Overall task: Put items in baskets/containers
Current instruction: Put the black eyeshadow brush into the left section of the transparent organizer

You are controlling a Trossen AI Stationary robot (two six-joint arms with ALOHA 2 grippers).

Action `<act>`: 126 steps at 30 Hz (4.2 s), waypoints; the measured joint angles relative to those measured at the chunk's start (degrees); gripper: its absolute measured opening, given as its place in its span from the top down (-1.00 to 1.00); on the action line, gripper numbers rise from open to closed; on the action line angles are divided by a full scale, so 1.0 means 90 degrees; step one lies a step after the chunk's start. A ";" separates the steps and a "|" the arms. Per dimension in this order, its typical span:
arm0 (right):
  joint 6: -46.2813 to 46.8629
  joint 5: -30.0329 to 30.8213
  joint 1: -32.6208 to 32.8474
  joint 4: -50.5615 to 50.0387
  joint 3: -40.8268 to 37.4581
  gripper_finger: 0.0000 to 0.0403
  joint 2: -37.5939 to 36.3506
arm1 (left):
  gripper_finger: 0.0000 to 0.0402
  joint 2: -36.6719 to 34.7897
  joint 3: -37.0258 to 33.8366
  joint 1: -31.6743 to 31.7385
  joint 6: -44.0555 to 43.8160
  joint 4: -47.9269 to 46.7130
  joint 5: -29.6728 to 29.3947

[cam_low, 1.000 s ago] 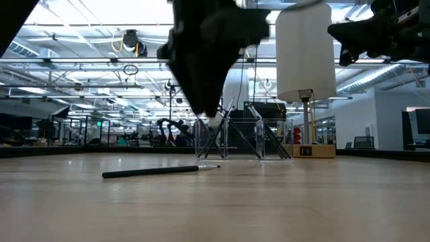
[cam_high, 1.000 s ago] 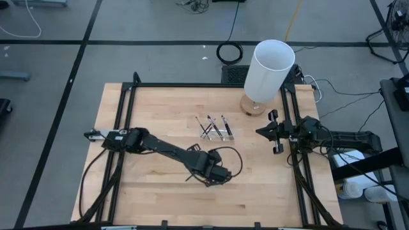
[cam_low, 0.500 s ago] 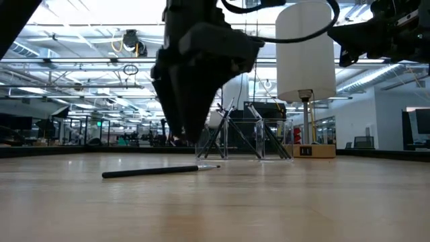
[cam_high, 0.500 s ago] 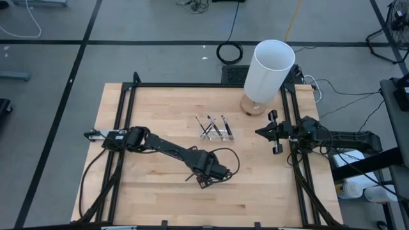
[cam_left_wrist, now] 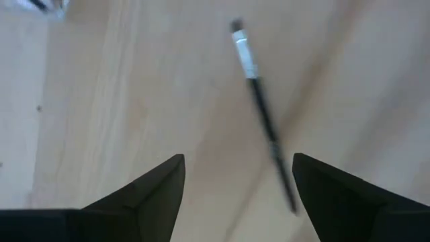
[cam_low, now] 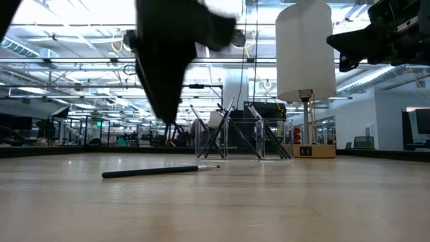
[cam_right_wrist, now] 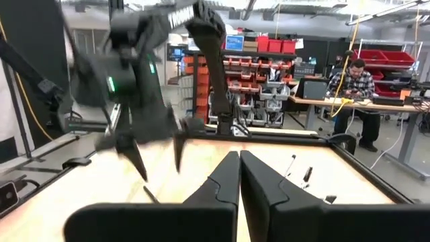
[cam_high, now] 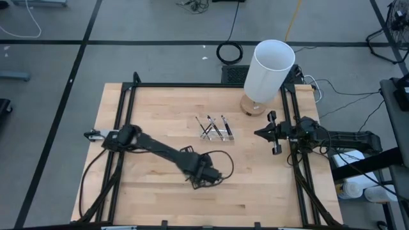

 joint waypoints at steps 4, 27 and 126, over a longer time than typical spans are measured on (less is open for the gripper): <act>-0.0035 0.0004 -0.0002 -0.0014 0.0001 1.00 0.0000 | -0.41 -0.0958 -0.0651 -0.0271 0.0333 0.0917 -0.0358; -0.0235 0.0027 -0.0003 0.0160 0.0001 1.00 0.0000 | -0.35 -0.1325 -0.2341 0.0008 -0.0866 0.3667 0.0307; -0.0218 0.0027 -0.0005 0.0152 0.0001 1.00 0.0002 | 0.98 -0.0916 -0.2338 0.0263 0.0512 0.2870 0.0690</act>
